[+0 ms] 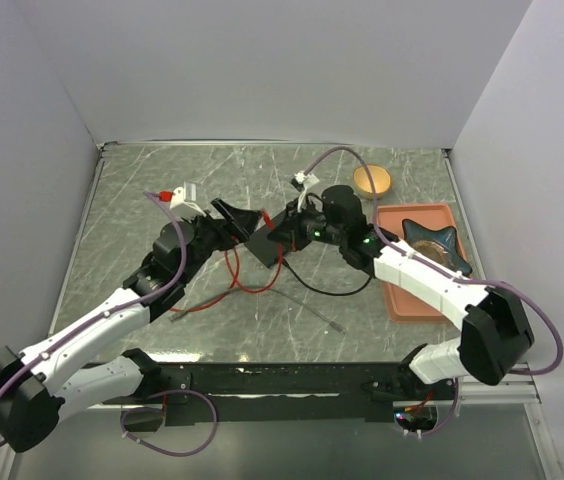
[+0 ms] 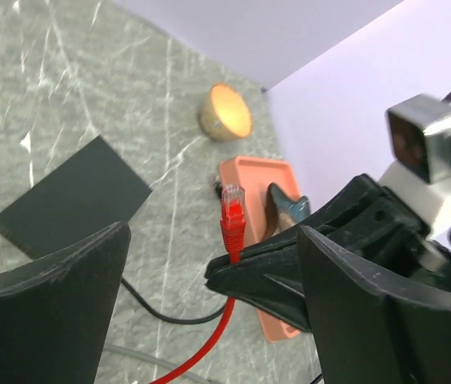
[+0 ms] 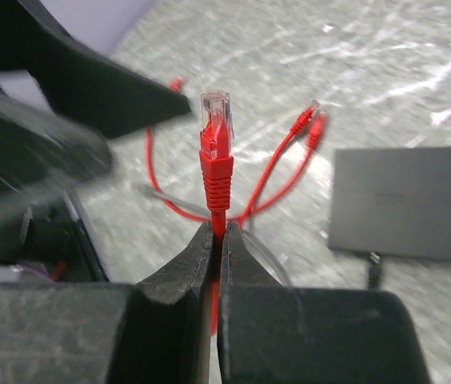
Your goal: Insert the plug into the switch port
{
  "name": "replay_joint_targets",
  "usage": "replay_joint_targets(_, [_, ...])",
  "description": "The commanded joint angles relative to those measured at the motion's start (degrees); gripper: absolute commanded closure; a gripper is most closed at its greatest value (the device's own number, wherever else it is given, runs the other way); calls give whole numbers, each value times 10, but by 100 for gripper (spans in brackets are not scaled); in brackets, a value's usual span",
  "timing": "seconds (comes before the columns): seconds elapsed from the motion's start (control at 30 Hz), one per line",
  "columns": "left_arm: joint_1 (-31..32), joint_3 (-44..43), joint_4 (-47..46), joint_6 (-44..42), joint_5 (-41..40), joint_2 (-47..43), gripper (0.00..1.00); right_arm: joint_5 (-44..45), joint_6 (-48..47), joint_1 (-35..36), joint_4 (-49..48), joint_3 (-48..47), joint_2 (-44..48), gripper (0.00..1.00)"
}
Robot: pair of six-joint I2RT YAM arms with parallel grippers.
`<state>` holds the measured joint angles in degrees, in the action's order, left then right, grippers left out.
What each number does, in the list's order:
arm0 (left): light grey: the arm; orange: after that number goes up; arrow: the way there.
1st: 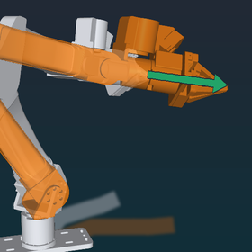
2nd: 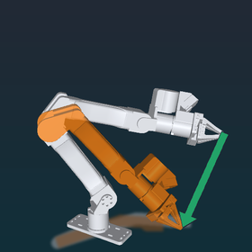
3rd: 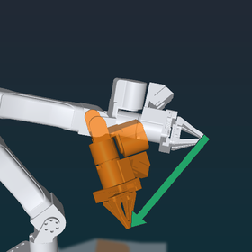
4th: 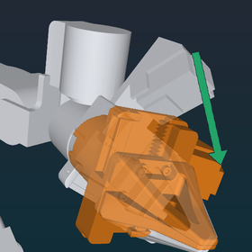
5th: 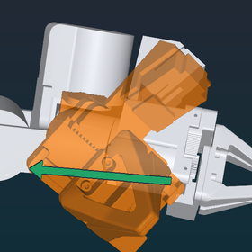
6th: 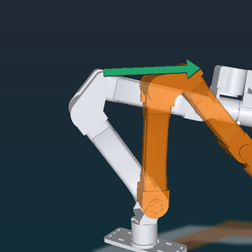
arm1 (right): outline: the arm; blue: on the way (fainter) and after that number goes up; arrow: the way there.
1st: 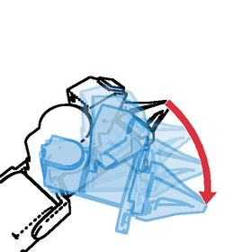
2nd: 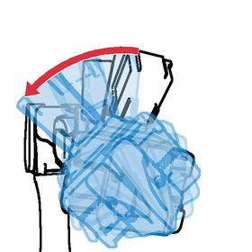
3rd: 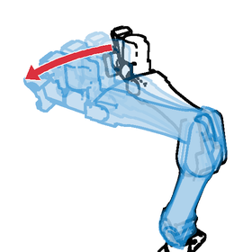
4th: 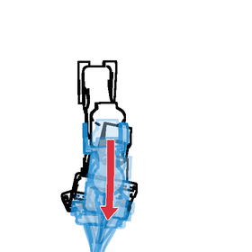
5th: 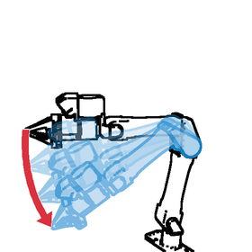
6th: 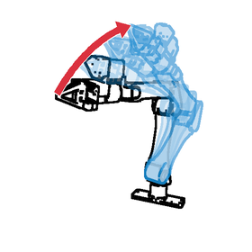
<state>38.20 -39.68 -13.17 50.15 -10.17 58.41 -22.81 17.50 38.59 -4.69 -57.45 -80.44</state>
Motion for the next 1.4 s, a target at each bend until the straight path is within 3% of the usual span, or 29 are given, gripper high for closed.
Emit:
replay_joint_targets(0.0, [-3,-5,-36,-41,17,-38,10,-35,-101,-30,89,-39,52,100])
replay_joint_targets(0.13, [-13,9,-97,-69,121,-42,12,-156,-157,-71,147,-48,64,100])
replay_joint_targets(0.27, [-16,14,-154,-97,218,-23,14,-340,-213,-104,201,-64,60,100])
replay_joint_targets(0.37, [-17,35,-220,-95,265,-19,17,-382,-213,-104,199,-74,63,100])
replay_joint_targets(0.47, [-17,29,-204,-94,259,-22,19,-313,-181,-104,175,-69,85,100])
replay_joint_targets(0.6, [-17,0,-137,-56,175,-18,25,-112,-163,-84,225,-101,93,100])
replay_joint_targets(0.73, [-15,-25,-87,-9,136,0,26,155,-164,-9,261,-118,93,100])
replay_joint_targets(0.83, [-11,-43,-70,1,137,23,26,256,-167,36,258,-115,93,100])
replay_joint_targets(1.07, [-3,-58,-41,21,104,44,35,390,-189,112,236,-102,94,100])
replay_joint_targets(1.37, [-2,-46,-75,32,113,48,41,463,-205,172,246,-122,59,100])
